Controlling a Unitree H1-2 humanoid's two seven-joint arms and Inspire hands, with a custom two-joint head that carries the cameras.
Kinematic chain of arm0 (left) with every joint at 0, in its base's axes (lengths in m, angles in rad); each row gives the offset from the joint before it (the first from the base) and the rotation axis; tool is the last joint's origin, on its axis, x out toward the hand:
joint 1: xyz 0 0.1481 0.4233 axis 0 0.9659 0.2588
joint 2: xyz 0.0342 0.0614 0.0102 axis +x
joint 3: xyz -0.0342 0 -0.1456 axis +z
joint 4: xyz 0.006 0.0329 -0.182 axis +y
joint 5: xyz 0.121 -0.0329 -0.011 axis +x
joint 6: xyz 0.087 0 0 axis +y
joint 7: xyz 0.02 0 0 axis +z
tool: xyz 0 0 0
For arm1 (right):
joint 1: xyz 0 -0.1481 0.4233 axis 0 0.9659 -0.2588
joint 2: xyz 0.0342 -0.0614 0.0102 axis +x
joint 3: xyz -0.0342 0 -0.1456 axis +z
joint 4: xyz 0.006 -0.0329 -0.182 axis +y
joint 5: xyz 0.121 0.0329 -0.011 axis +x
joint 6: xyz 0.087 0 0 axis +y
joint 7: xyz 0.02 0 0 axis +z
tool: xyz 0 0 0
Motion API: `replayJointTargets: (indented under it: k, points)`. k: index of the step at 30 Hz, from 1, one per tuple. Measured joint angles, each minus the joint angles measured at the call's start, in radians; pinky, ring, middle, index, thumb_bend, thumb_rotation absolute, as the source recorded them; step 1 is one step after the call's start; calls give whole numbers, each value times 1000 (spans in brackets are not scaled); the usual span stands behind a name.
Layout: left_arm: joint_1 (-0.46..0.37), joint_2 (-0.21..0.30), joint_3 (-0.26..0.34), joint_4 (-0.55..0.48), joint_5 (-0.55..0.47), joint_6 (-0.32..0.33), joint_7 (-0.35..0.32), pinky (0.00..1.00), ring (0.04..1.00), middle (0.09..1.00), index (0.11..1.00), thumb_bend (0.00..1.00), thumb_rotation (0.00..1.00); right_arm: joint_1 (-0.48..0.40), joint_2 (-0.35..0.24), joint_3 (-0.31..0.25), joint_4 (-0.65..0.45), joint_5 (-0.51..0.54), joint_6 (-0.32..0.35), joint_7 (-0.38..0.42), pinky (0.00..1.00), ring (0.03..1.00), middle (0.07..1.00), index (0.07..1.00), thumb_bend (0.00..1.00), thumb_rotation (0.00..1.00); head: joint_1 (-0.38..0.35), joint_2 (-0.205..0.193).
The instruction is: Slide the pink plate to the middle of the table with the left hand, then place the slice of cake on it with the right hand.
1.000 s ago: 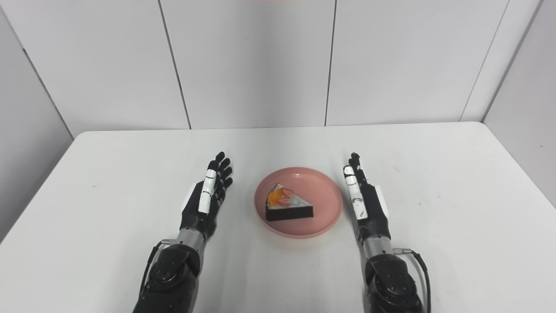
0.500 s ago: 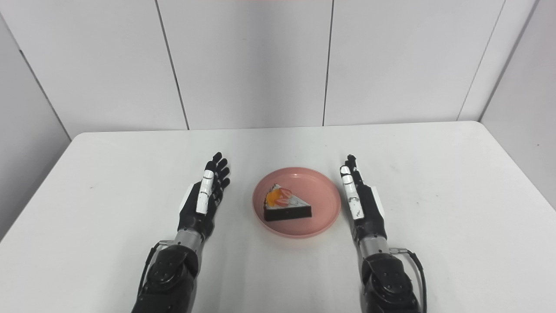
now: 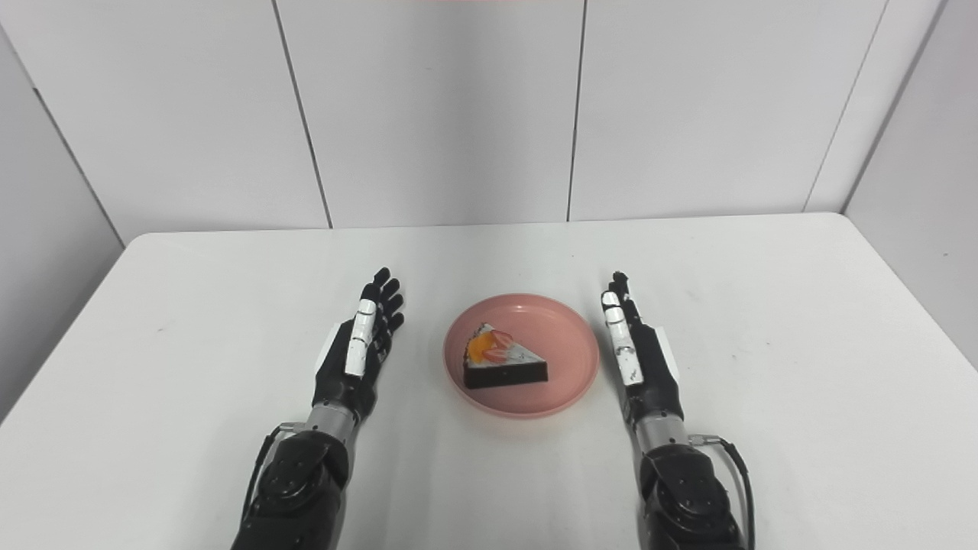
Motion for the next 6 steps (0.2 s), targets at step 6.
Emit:
replayJointTargets:
  k: [6]
  points:
    - [10,-2,-4,-16,1,9,1,1000,1000,1000,1000,623,1000,0,0,0,0,0,0,0,1000,1000,1000,1000,587,983,2,3]
